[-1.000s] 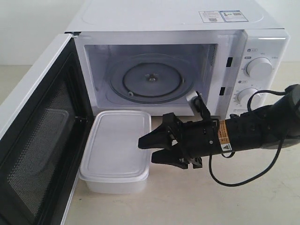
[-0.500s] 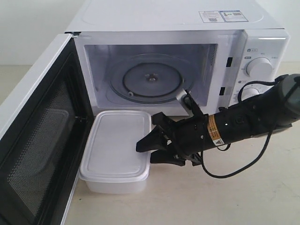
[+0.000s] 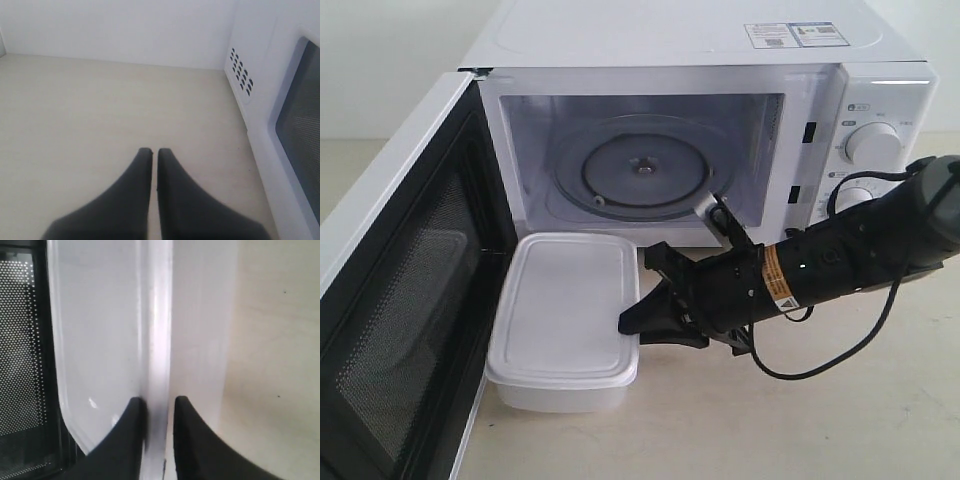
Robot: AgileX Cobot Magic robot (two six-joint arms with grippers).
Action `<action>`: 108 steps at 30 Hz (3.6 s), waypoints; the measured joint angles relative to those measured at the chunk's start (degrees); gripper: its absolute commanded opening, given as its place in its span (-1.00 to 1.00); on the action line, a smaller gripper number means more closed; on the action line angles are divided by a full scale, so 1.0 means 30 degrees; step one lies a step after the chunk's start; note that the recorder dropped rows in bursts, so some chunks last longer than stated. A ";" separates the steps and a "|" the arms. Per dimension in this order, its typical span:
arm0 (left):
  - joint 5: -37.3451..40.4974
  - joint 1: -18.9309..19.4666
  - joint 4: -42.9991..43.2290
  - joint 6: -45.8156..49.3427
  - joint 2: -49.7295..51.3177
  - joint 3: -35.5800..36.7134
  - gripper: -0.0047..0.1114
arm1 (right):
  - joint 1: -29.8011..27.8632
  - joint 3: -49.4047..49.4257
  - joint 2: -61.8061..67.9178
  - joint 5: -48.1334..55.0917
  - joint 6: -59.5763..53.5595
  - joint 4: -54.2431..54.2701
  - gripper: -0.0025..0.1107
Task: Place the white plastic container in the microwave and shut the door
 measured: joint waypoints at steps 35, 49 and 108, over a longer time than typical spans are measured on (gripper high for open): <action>0.0000 0.0000 0.0000 0.0000 0.0000 0.0000 -0.84 | 0.0000 0.0192 -0.3104 0.1934 -0.2285 -0.1401 -0.96; 0.0000 0.0000 0.0000 0.0000 0.0000 0.0000 -0.84 | 0.0000 0.2714 -0.6138 0.4559 -0.4773 0.4154 -0.96; 0.0000 0.0000 0.0000 0.0000 0.0000 0.0000 -0.84 | 0.3991 -0.0230 -0.3401 0.6427 -2.1820 3.5677 -0.96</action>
